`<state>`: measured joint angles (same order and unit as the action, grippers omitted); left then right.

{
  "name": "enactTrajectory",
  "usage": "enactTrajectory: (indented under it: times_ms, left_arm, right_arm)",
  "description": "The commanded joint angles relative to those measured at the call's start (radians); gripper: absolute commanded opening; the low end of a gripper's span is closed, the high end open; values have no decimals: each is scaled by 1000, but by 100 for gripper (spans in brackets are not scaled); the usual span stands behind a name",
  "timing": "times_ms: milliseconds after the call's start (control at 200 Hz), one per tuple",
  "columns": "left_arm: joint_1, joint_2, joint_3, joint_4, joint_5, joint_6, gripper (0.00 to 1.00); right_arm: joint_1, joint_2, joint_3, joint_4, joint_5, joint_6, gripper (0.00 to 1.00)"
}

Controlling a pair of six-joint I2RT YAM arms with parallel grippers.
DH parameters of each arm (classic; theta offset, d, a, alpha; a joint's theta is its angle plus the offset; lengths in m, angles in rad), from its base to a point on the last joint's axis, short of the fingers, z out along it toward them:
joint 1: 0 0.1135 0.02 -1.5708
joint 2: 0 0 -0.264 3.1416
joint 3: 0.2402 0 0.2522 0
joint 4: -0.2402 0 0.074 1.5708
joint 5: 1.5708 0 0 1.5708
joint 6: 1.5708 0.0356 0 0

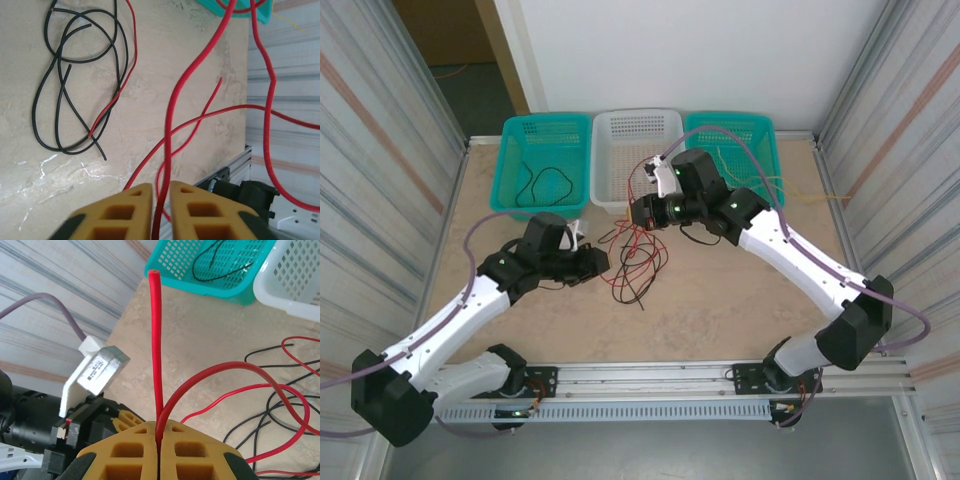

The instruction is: Untangle the cables

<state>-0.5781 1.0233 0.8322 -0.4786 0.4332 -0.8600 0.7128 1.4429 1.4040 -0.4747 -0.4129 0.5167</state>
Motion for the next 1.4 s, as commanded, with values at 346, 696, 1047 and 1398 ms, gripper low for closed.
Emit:
enactTrajectory:
  times_ms: [346, 696, 1047, 1398]
  left_arm:
    - [241, -150, 178, -278, 11, 160, 0]
    - [385, -167, 271, -345, 68, 231, 0]
    - [384, -135, 331, -294, 143, 216, 0]
    - [384, 13, 462, -148, 176, 178, 0]
  right_arm:
    - [-166, -207, -338, 49, 21, 117, 3]
    - [-240, -276, -449, 25, 12, 131, 15]
    - [-229, -252, -456, 64, 15, 154, 27]
    - [-137, -133, -406, -108, 183, 87, 66]
